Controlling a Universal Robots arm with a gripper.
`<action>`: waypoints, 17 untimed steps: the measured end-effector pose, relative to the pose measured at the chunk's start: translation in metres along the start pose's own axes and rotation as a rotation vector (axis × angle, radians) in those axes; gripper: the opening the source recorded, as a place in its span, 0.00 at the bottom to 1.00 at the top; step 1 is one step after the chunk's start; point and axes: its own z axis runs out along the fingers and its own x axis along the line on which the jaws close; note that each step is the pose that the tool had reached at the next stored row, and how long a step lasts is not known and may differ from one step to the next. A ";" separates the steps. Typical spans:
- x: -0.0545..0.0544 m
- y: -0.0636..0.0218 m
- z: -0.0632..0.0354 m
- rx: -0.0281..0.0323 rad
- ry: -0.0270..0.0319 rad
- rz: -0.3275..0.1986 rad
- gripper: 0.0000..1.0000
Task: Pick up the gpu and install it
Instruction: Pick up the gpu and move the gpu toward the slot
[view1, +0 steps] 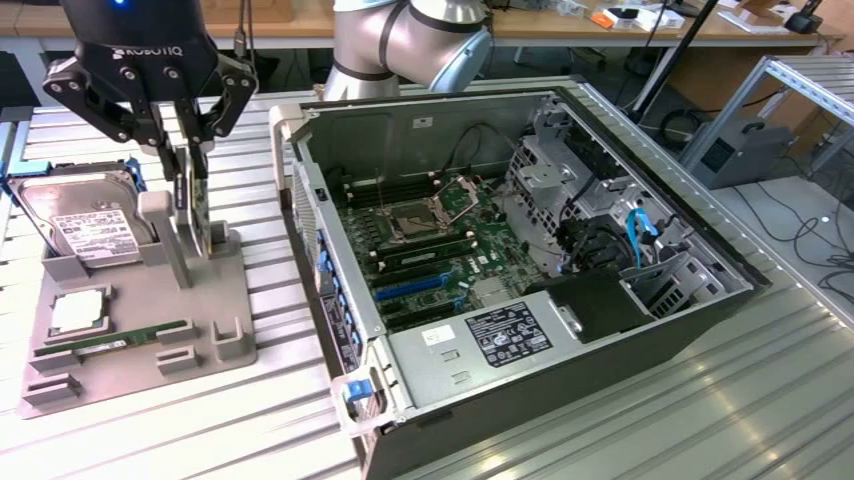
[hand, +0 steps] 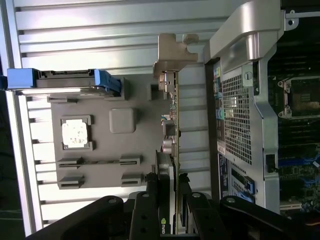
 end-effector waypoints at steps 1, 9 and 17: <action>0.000 0.0000 -0.0005 -0.0003 0.0000 0.000 0.27; 0.000 -0.0001 -0.0035 -0.0016 0.0001 0.000 0.27; 0.000 -0.0002 -0.0065 -0.0024 0.0002 0.000 0.27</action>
